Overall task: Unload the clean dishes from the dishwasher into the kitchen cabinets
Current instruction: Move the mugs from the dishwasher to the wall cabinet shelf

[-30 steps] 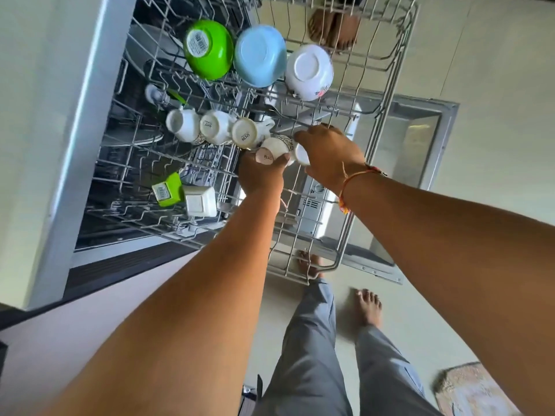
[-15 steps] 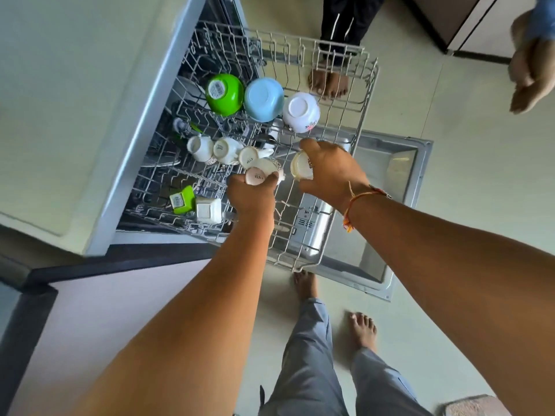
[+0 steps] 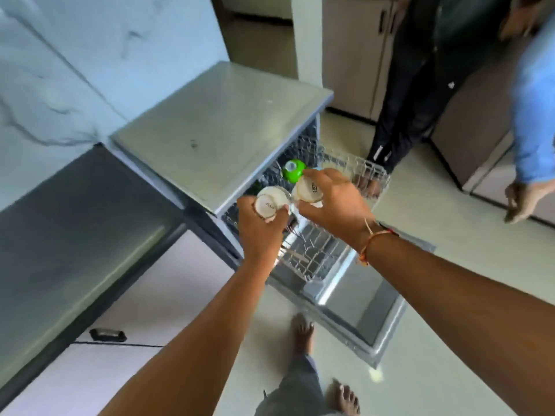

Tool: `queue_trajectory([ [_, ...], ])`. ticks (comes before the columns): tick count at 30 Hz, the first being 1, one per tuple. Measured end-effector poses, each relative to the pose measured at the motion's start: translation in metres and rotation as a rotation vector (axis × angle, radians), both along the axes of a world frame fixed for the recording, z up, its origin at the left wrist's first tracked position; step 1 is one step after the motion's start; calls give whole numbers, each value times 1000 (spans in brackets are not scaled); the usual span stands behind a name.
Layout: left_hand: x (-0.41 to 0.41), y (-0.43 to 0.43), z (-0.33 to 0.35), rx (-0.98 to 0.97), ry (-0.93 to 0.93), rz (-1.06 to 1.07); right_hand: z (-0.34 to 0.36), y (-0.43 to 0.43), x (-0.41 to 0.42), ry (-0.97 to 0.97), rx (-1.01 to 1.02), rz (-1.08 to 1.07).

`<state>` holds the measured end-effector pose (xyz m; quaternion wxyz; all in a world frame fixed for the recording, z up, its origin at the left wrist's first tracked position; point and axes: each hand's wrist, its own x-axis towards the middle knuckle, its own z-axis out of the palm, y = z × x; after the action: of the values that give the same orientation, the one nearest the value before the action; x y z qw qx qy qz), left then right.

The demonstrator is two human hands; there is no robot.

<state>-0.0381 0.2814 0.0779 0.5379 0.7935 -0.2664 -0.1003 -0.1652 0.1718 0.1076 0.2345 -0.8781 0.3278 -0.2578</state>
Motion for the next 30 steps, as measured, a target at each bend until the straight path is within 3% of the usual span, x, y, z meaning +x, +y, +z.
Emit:
queue_trajectory([
  [7, 32, 89, 114, -264, -262, 194, 114, 63, 63, -270, -198, 210],
  [14, 100, 202, 217, -387, -456, 410, 224, 146, 149, -496, -378, 493],
  [20, 158, 276, 316, -389, -655, 573, 317, 199, 223, -607, -453, 635],
  [26, 233, 318, 411, -371, -914, 574, 401, 238, 304, -734, -458, 612],
  [30, 292, 328, 465, -338, -984, 510, 444, 251, 367, -738, -450, 584],
])
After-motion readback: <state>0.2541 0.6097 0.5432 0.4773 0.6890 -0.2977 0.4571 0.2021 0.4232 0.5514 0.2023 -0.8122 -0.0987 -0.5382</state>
